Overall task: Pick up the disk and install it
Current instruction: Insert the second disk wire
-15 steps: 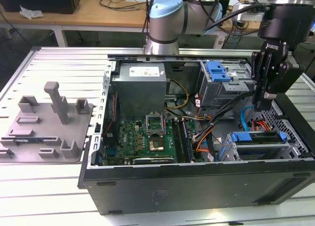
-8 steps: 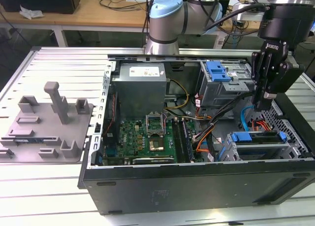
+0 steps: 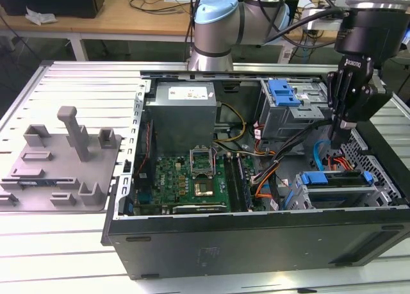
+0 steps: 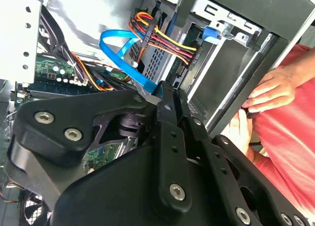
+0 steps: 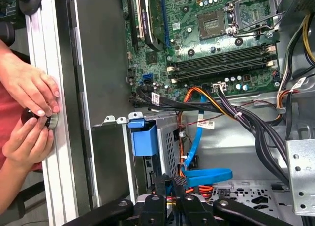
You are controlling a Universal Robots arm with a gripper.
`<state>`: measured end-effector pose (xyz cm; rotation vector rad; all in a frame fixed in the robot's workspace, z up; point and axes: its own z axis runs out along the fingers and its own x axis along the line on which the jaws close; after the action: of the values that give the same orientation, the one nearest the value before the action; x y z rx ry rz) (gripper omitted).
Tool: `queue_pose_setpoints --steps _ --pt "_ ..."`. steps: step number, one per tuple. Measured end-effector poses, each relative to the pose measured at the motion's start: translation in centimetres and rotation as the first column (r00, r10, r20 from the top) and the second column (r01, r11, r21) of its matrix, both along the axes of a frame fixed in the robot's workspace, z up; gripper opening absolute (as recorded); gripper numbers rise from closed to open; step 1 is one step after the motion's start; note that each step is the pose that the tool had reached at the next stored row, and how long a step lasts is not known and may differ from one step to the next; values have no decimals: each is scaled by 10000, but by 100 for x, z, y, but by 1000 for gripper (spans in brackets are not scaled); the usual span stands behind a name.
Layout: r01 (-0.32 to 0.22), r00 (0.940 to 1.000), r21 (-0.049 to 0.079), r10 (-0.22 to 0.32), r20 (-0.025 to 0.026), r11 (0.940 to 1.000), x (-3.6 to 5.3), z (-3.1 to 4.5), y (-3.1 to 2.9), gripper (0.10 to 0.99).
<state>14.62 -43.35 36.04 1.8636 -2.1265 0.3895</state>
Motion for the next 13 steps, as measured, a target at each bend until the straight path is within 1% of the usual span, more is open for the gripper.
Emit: queue_pose_setpoints --steps 1,2,5,8,10,11,12,13 --pt "2 10000 1 -2 0 10000 -4 -3 0 165" --pt "2 10000 3 -2 0 10000 -9 -5 -1 106" --pt "0 10000 2 0 0 10000 -16 -7 0 102" --pt "-2 10000 -2 2 0 10000 -17 -7 24 102" --pt "-10 10000 -85 10 0 10000 -18 -7 48 102" --pt "-14 10000 -159 14 0 9999 -17 -8 63 169" --pt "-15 10000 -222 15 0 9998 -18 -7 82 294" --pt "-14 10000 -274 14 0 9996 -18 -6 118 294"
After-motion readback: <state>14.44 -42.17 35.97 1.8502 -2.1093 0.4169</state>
